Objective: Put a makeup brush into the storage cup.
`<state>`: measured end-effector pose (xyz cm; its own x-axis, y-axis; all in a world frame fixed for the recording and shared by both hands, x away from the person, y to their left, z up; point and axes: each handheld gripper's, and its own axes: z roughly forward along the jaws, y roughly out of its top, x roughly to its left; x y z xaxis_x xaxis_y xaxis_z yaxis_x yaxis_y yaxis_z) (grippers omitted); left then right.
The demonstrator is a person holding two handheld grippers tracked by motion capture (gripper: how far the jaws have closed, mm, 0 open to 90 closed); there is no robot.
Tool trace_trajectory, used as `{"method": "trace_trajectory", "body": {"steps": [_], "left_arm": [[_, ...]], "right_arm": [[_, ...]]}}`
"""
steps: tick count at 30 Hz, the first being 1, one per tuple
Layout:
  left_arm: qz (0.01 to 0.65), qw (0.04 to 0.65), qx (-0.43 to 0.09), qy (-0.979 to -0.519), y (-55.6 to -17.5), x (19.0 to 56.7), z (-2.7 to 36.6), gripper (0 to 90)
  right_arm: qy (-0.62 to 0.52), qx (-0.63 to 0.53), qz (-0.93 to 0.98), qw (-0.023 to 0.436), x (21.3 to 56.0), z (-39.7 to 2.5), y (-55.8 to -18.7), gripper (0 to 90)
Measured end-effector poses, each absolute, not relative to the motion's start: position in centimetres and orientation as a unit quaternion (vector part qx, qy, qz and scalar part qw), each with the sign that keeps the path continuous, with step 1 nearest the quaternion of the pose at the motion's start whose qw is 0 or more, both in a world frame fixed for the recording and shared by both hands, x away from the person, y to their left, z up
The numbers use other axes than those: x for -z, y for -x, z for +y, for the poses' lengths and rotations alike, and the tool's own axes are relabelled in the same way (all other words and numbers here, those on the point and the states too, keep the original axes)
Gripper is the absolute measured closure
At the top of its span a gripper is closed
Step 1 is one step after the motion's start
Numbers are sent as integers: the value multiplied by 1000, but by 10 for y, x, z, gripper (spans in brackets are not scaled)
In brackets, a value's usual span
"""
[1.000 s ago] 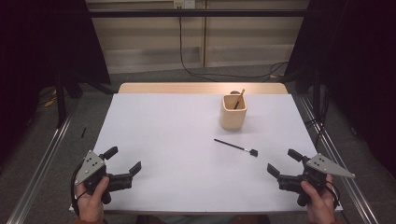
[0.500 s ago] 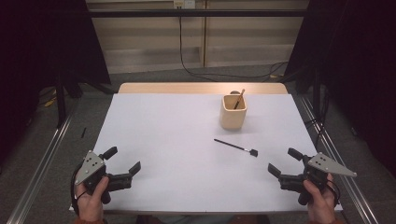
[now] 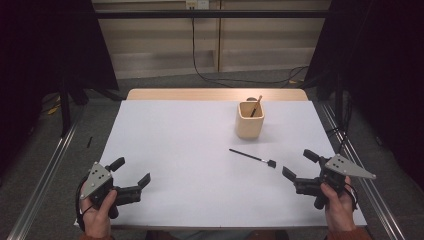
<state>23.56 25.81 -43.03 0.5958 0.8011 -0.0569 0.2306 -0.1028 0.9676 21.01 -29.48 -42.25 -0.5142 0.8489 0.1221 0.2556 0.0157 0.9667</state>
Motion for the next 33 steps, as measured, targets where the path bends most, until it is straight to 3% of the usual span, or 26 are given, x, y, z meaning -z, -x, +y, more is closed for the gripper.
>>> {"method": "trace_trajectory", "body": {"steps": [33], "left_arm": [[363,556,-254,-704,-237,431,258,9]], "right_arm": [[-371,-583,677,253,380,-260,-306,15]]}}
